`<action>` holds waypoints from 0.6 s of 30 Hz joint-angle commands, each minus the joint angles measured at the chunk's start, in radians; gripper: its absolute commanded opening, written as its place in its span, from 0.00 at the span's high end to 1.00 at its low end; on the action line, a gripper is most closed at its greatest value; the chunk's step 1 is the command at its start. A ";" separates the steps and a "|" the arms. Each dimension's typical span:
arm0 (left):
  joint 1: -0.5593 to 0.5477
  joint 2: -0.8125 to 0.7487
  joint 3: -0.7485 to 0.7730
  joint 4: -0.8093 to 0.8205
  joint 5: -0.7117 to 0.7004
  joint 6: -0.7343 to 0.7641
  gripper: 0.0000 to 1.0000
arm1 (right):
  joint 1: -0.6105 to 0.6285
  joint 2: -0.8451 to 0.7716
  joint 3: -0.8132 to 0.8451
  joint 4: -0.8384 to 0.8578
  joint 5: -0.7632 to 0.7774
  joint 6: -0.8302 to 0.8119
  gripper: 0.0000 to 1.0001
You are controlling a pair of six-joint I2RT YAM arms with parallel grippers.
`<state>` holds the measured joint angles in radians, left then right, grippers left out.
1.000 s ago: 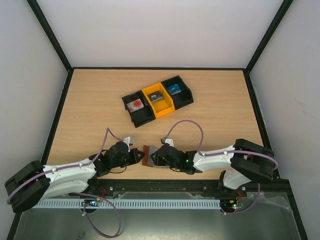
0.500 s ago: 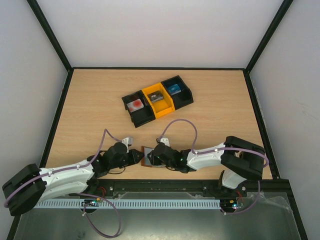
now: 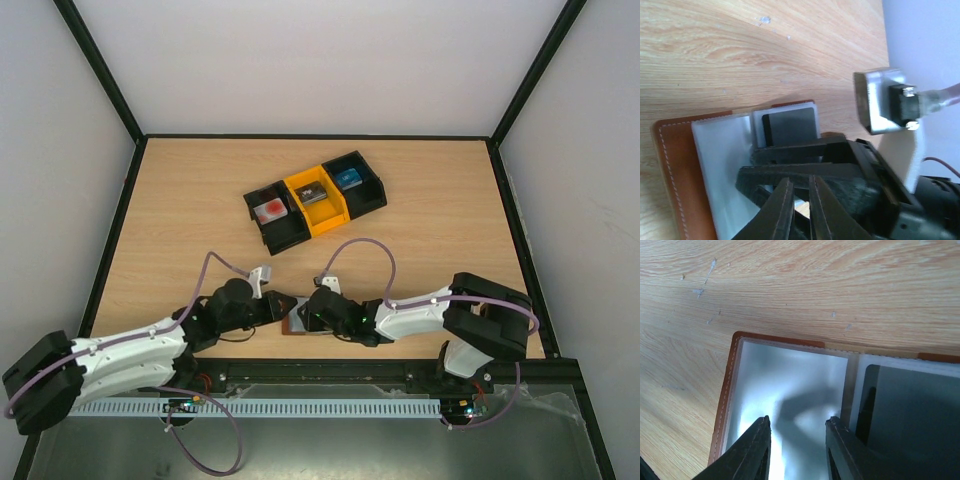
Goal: Take the credit cards out of the card holder
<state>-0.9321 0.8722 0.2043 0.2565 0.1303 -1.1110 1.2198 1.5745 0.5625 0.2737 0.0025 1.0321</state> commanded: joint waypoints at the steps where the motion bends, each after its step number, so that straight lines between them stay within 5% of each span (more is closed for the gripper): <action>1: -0.004 0.125 -0.024 0.134 0.045 0.010 0.88 | 0.006 -0.040 -0.028 -0.104 0.037 -0.002 0.69; 9: -0.004 0.344 0.016 0.210 0.114 0.063 0.87 | 0.006 -0.257 -0.067 -0.235 0.090 -0.004 0.67; 18: -0.004 0.356 0.043 0.168 0.097 0.072 0.92 | 0.003 -0.337 -0.131 -0.302 0.132 -0.001 0.71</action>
<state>-0.9321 1.2396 0.2253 0.4145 0.2253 -1.0542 1.2198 1.2411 0.4595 0.0174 0.1070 1.0317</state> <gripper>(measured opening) 0.085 0.310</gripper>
